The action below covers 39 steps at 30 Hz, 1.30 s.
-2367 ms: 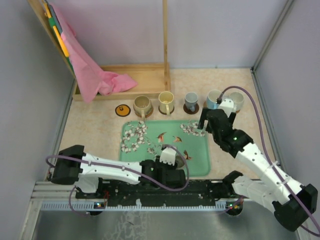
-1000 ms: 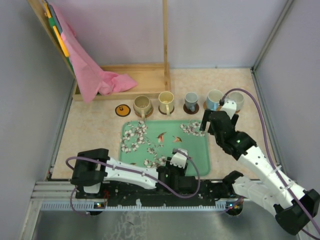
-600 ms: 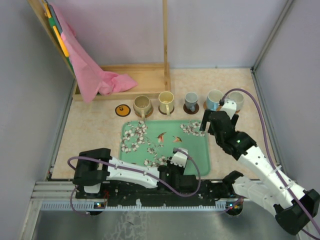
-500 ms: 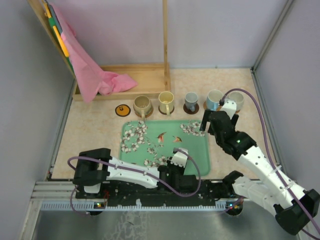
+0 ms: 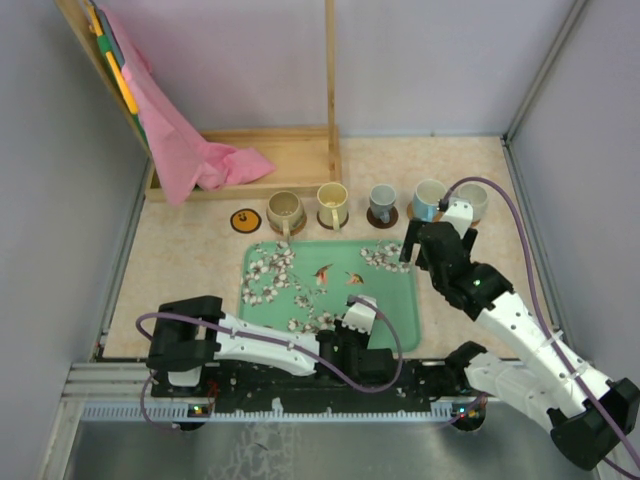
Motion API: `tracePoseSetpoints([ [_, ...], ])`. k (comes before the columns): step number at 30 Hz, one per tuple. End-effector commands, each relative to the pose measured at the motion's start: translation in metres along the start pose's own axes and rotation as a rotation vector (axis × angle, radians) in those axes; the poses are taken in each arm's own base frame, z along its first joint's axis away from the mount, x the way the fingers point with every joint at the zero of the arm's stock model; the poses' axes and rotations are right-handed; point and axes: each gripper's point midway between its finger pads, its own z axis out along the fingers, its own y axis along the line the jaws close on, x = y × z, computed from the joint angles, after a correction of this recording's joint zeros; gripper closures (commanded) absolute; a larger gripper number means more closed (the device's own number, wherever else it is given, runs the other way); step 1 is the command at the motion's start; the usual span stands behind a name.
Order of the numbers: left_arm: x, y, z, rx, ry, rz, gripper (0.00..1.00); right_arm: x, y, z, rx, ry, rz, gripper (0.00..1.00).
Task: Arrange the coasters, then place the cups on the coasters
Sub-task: Pick up the cup from the tray.
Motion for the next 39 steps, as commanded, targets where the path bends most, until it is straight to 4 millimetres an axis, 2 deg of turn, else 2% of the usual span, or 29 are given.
tracePoseSetpoints([
  [1, -0.006, 0.001, 0.003, -0.02, -0.024, -0.022, 0.96, -0.011, -0.004, -0.002, 0.016, -0.043, 0.036, 0.1],
  [2, -0.008, 0.002, 0.003, -0.026, -0.028, -0.023, 1.0, -0.011, -0.004, -0.001, 0.017, -0.041, 0.035, 0.1],
  [9, -0.024, 0.014, -0.007, -0.062, -0.061, -0.033, 1.0, -0.009, -0.003, -0.002, 0.009, -0.033, 0.041, 0.1],
  [16, -0.047, 0.05, -0.017, -0.124, -0.081, -0.09, 1.0, -0.007, 0.0, -0.001, -0.005, -0.023, 0.04, 0.11],
  [21, -0.07, 0.089, -0.018, -0.181, -0.097, -0.156, 1.0, -0.008, 0.005, 0.002, -0.013, -0.018, 0.028, 0.11],
  [29, -0.106, 0.163, -0.015, -0.29, -0.147, -0.204, 1.0, -0.017, 0.017, 0.008, -0.035, -0.028, 0.01, 0.1],
  [33, -0.121, 0.196, -0.006, -0.339, -0.162, -0.233, 1.0, -0.02, 0.024, 0.012, -0.052, -0.02, 0.002, 0.1],
  [39, -0.145, 0.234, 0.012, -0.36, -0.22, -0.282, 1.0, -0.02, 0.032, 0.016, -0.074, -0.019, 0.001, 0.1],
])
